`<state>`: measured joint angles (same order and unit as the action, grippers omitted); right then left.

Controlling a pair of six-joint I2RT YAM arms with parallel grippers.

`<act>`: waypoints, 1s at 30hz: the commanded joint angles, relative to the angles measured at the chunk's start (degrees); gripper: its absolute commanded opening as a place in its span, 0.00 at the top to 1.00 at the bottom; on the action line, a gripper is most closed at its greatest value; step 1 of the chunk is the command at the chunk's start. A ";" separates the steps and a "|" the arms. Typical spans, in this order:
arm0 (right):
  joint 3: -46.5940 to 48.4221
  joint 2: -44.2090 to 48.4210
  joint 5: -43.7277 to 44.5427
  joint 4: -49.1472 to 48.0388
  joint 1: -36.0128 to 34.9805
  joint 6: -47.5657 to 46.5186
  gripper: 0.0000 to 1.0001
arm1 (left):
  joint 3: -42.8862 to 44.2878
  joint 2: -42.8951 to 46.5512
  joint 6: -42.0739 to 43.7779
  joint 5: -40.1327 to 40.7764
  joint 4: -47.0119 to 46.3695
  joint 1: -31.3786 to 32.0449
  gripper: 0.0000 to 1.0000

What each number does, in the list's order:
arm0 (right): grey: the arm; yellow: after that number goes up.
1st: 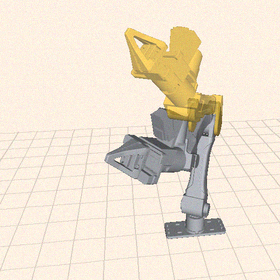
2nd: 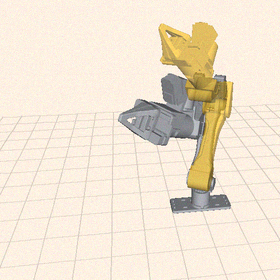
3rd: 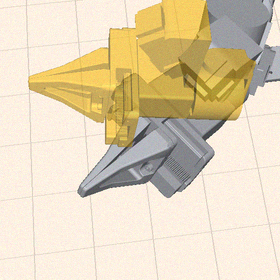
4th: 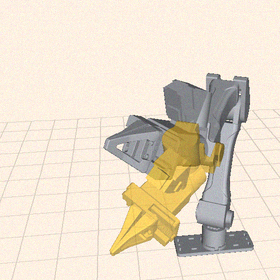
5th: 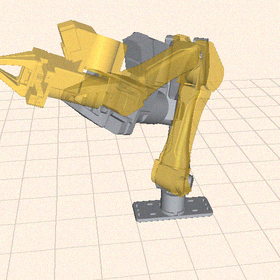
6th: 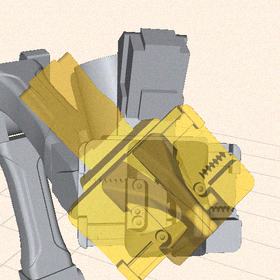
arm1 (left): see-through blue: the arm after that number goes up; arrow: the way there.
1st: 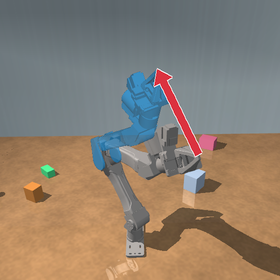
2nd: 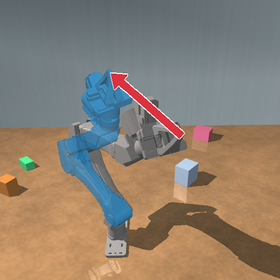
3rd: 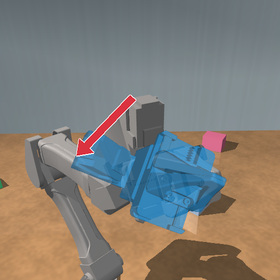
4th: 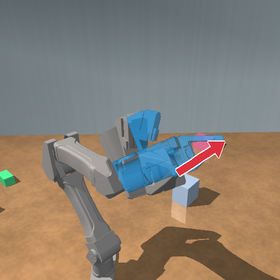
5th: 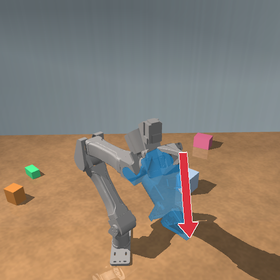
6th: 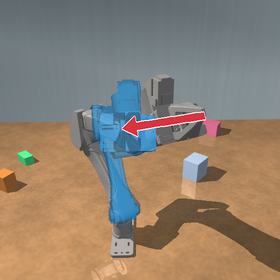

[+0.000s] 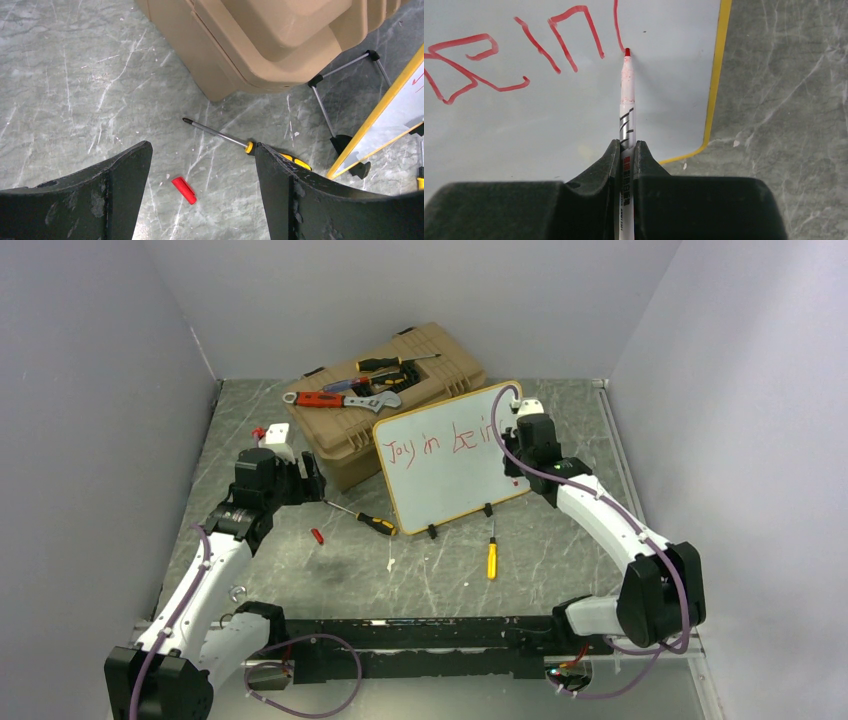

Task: Write a sentence on the whiteboard

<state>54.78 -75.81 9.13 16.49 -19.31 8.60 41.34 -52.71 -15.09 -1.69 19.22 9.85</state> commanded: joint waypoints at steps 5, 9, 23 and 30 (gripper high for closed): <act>5.54 -1.61 4.30 -1.52 0.15 -1.35 1.00 | -0.23 0.76 0.85 -0.69 -2.26 0.17 0.19; 7.36 -2.69 4.33 -1.88 0.15 -2.05 1.00 | -0.25 0.87 0.82 -0.56 -2.23 0.17 0.19; 3.74 -1.76 3.73 -0.04 0.15 0.47 1.00 | -0.22 0.81 0.79 -0.51 -2.26 0.17 0.19; -0.69 0.12 2.84 1.19 0.15 2.86 1.00 | -0.21 0.71 0.79 -0.70 -2.34 0.17 0.19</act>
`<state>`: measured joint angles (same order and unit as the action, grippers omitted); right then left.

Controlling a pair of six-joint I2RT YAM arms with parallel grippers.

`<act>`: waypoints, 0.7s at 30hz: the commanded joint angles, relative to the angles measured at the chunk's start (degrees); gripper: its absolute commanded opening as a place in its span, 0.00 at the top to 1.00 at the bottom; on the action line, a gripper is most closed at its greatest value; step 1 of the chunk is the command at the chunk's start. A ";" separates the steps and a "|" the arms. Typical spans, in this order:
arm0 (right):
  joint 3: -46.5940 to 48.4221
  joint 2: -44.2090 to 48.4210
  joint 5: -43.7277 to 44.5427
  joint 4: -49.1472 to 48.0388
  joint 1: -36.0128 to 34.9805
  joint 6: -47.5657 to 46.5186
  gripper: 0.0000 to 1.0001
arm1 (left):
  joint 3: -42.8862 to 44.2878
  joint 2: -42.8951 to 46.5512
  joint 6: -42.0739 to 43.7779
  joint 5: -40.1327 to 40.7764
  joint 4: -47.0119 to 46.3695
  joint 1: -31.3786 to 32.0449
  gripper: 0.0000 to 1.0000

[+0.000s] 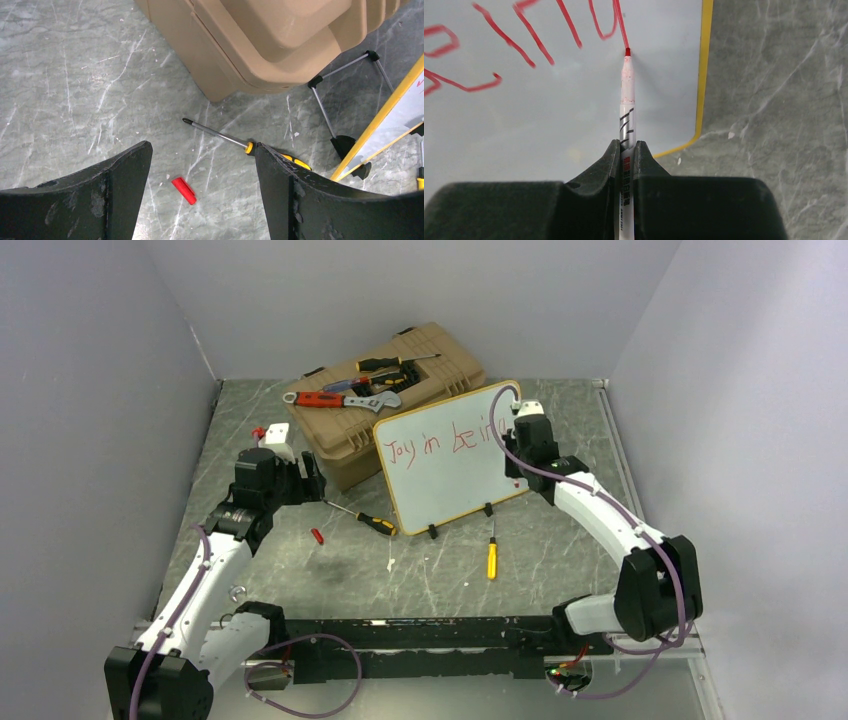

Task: Write a sentence on the whiteboard

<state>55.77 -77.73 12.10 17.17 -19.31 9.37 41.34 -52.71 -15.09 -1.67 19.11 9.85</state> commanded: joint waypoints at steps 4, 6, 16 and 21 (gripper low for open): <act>-2.83 2.31 -2.07 0.73 0.06 2.71 1.00 | -0.21 0.50 0.85 -0.95 -2.32 0.17 0.19; -3.05 2.32 -2.97 0.84 -0.14 2.61 1.00 | -0.21 0.44 0.84 -1.07 -2.33 0.17 0.19; -1.99 3.92 -3.39 1.47 -1.76 2.37 1.00 | -0.21 0.50 0.91 -1.37 -2.33 0.17 0.19; -0.51 10.78 0.82 2.07 -1.84 3.40 1.00 | -0.22 1.25 0.87 -2.49 -1.74 0.17 0.18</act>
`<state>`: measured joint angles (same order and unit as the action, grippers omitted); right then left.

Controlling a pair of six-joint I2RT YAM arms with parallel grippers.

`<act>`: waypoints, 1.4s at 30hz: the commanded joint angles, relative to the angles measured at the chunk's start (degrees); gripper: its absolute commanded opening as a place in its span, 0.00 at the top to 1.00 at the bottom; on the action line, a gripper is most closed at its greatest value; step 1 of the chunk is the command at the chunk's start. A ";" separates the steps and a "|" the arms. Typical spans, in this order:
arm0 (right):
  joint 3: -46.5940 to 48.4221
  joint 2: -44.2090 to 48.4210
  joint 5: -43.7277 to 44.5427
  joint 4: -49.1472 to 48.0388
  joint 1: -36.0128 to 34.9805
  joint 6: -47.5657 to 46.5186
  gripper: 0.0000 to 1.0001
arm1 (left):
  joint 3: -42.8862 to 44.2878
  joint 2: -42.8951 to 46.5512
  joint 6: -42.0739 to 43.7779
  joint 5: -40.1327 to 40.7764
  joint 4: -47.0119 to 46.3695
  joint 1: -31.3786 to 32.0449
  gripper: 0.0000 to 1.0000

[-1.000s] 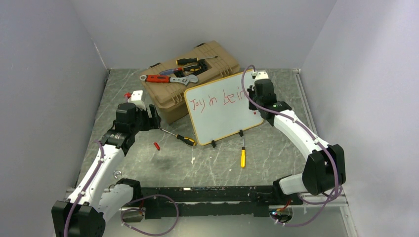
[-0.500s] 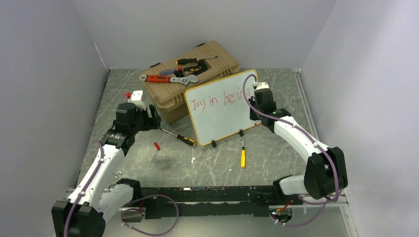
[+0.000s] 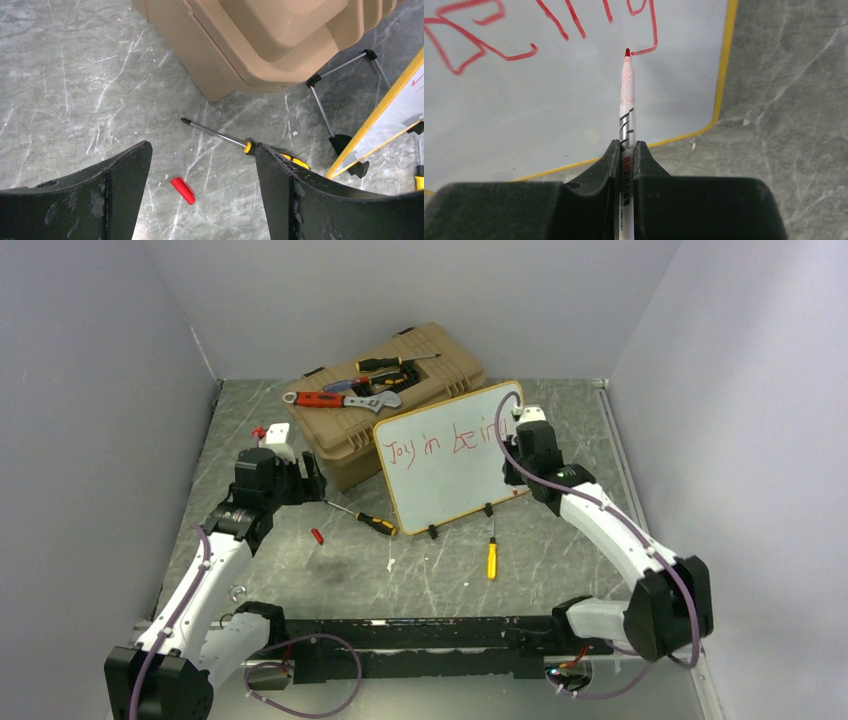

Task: Write a sentence on the whiteboard

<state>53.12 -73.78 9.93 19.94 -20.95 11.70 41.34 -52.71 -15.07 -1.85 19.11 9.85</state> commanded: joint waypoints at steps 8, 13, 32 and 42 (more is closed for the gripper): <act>5.02 12.21 2.06 3.67 -0.21 1.27 1.00 | 5.02 -0.60 -5.32 -7.10 3.31 0.26 0.15; 3.60 14.61 -2.75 4.85 -1.02 4.01 1.00 | 6.01 -2.96 -5.87 -13.44 3.70 1.54 0.17; -7.45 17.53 -4.46 -3.50 -23.45 16.33 1.00 | 1.28 -22.69 -6.27 -26.19 -20.31 11.99 0.21; -8.19 16.59 -3.61 -6.09 -25.08 17.88 1.00 | 1.63 -31.01 -5.45 -26.21 -23.90 12.13 0.22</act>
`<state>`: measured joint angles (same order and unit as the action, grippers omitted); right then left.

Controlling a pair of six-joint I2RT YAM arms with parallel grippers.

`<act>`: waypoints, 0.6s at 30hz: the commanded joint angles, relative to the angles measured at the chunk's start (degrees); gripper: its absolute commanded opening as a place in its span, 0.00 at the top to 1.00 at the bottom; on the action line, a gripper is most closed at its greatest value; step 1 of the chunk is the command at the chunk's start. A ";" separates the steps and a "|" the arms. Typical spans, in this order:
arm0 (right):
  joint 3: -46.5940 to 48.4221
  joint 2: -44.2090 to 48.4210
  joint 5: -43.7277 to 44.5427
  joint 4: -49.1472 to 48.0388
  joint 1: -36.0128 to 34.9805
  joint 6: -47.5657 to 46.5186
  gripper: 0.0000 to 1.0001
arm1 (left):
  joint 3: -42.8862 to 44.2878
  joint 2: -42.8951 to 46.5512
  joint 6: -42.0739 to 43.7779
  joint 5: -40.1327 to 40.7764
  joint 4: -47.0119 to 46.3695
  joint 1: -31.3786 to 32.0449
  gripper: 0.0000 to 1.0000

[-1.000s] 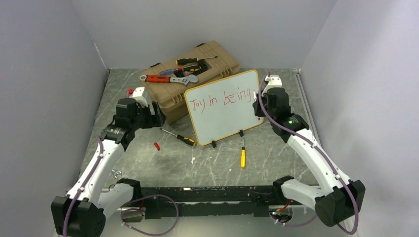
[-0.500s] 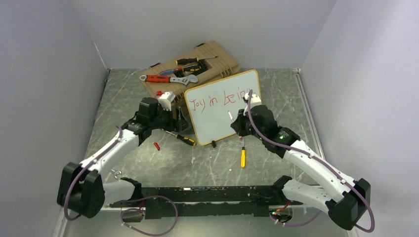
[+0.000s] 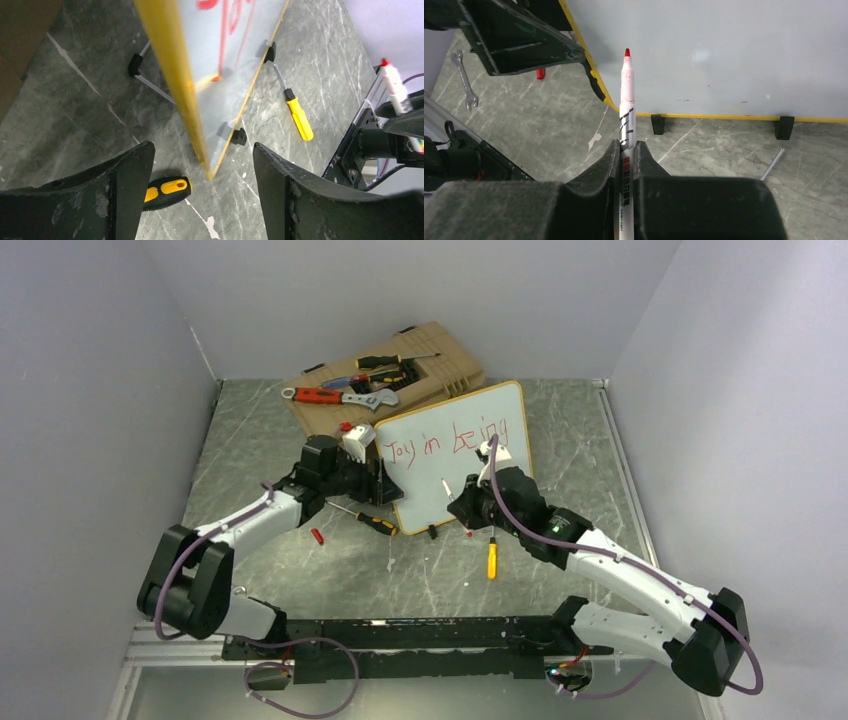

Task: Write a sentence on the whiteboard

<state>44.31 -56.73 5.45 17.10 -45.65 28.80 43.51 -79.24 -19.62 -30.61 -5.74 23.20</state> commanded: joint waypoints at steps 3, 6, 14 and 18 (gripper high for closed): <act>0.16 -0.58 1.68 -3.17 -0.45 0.69 1.00 | -0.44 -5.95 -1.34 0.98 -1.25 -1.10 0.22; -0.79 -0.33 2.97 -3.47 -0.42 0.67 1.00 | -0.14 -7.07 -1.57 -0.85 -3.33 -1.01 0.25; -0.56 -2.17 3.22 -3.66 -0.42 -0.38 1.00 | 0.96 -8.20 -0.91 -1.21 -4.02 -0.96 0.33; 0.97 -5.29 1.79 -4.39 -0.41 -2.46 1.00 | 0.60 -7.78 -1.71 -1.72 -4.78 -0.96 0.38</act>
<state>43.75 -59.51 7.44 15.99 -45.84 28.56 43.20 -86.74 -20.05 -31.75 -8.71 22.85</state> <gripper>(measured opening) 0.095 0.638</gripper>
